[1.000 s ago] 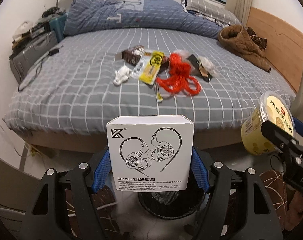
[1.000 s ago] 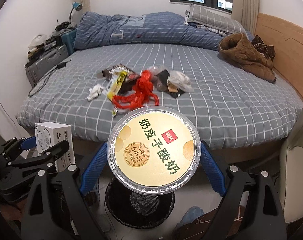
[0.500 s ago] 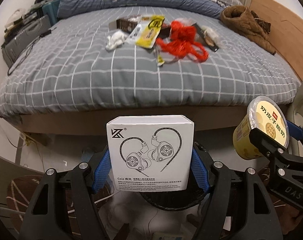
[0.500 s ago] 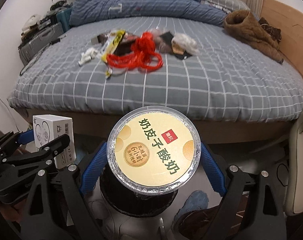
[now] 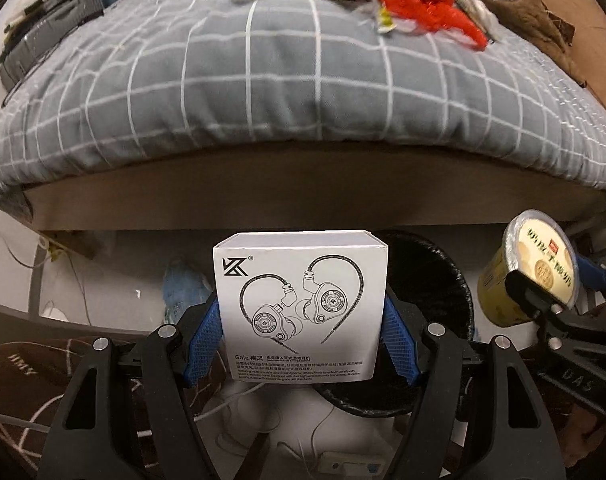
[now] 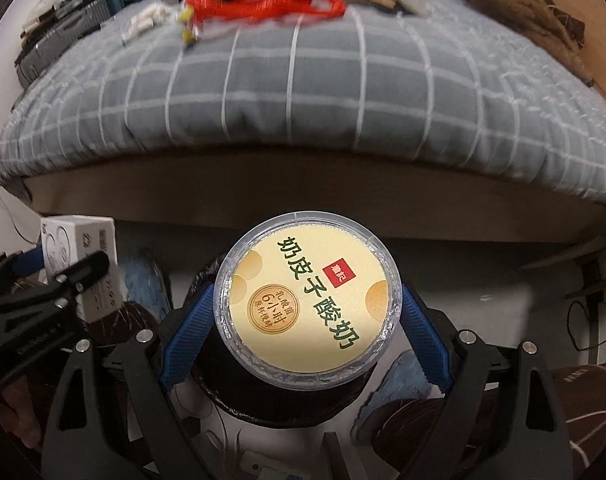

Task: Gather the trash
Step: 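Carry the yogurt cup and earphone box in both tools over the black bin, then open the right tool over the bin while the left tool releases the box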

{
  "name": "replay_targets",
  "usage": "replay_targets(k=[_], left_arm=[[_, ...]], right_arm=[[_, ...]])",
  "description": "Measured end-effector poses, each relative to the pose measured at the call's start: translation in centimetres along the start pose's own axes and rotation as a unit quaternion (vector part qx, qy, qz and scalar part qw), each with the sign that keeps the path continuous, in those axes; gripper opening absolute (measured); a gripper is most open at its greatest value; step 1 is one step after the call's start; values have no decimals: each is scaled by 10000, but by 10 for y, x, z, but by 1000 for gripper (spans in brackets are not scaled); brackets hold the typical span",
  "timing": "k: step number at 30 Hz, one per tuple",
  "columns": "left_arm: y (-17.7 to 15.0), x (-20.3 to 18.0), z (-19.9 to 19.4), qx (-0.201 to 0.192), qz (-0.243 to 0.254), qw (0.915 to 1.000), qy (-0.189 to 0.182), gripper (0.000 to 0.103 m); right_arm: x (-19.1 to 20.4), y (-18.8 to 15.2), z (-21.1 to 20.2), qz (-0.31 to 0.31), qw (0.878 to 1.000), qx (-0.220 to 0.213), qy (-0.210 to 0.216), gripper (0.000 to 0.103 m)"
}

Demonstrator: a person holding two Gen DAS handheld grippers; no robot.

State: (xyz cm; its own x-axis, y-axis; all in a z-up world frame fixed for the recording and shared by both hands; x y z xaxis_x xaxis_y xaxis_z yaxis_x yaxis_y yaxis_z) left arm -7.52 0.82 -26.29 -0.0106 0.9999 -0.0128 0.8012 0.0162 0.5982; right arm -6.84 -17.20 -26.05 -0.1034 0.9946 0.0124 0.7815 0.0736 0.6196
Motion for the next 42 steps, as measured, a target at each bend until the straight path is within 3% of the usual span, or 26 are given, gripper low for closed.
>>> replay_targets(k=[9, 21, 25, 35, 42], left_arm=[[-20, 16, 26, 256, -213, 9994, -5, 69], [-31, 39, 43, 417, -338, 9982, 279, 69], [-29, 31, 37, 389, -279, 9985, 274, 69], [-34, -4, 48, 515, 5, 9987, 48, 69], [-37, -42, 66, 665, 190, 9976, -85, 69]], right_arm=[[8, -15, 39, -125, 9991, 399, 63, 85], [28, -25, 64, -319, 9966, 684, 320, 86], [28, -23, 61, -310, 9968, 648, 360, 95], [-2, -23, 54, -155, 9985, 510, 78, 95], [-49, -30, 50, -150, 9979, 531, -332, 95]])
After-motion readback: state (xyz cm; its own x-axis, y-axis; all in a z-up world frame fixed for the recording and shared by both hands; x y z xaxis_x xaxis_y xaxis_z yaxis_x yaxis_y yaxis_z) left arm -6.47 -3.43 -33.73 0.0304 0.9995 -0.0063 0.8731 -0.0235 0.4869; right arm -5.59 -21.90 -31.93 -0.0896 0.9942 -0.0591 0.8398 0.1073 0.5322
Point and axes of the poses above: each gripper's, at about its wrist camera, not at the fingertips, and z roughly the way its jaws point, x to its left, y to its top, the point moved 10 cm from there along z, roughly the way its jaws point, and after that the axes turned 13 degrees about -x, right-handed, at the moved point
